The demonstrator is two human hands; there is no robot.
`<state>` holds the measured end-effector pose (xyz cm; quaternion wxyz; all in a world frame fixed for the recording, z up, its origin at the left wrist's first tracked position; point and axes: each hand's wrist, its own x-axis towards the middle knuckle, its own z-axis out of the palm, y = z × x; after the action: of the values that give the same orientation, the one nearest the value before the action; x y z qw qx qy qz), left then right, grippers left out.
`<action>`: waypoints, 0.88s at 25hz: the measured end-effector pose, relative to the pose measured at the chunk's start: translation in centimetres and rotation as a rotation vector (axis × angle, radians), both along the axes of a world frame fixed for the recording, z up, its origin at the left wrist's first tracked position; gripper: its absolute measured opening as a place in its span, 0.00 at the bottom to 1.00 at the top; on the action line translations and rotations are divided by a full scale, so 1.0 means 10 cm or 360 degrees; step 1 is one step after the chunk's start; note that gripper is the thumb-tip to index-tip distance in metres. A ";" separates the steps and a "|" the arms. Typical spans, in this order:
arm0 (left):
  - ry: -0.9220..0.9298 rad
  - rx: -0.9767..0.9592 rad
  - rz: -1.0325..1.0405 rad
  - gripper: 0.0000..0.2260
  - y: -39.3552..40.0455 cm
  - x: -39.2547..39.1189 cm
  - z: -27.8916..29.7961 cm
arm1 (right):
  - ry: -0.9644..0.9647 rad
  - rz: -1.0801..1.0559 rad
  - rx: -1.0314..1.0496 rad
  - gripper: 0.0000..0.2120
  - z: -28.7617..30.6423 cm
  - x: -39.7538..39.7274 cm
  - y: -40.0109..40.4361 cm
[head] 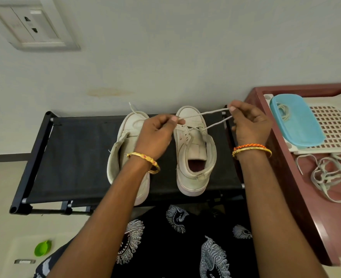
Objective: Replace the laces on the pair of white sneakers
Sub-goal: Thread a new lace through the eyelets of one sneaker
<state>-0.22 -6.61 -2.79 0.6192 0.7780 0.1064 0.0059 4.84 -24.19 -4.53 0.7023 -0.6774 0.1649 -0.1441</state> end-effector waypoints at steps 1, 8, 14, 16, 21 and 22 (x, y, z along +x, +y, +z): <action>0.0016 0.0062 0.0021 0.10 0.05 0.00 -0.03 | 0.0052 -0.0064 -0.0030 0.05 -0.05 -0.02 -0.03; 0.0043 0.0370 0.0229 0.11 0.05 0.06 -0.16 | 0.0250 -0.0162 -0.0288 0.06 -0.23 -0.12 -0.19; -0.0163 0.0563 0.0566 0.05 0.04 0.05 -0.13 | 0.0260 -0.0294 -0.0419 0.09 -0.25 -0.09 -0.17; -0.0157 0.0647 0.0507 0.07 0.03 0.06 -0.12 | 0.0309 -0.0306 -0.0614 0.10 -0.23 -0.09 -0.14; -0.0149 0.0947 0.0335 0.09 -0.03 0.10 -0.14 | -0.0351 0.0140 -0.1124 0.09 -0.14 -0.17 0.17; -0.0191 0.0888 0.0288 0.08 -0.04 0.09 -0.12 | -0.0400 0.0315 -0.1162 0.10 -0.12 -0.22 0.27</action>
<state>0.70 -7.02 -4.04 0.3837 0.9036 0.1328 0.1361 2.60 -21.52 -5.76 0.4404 -0.8722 -0.0507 -0.2066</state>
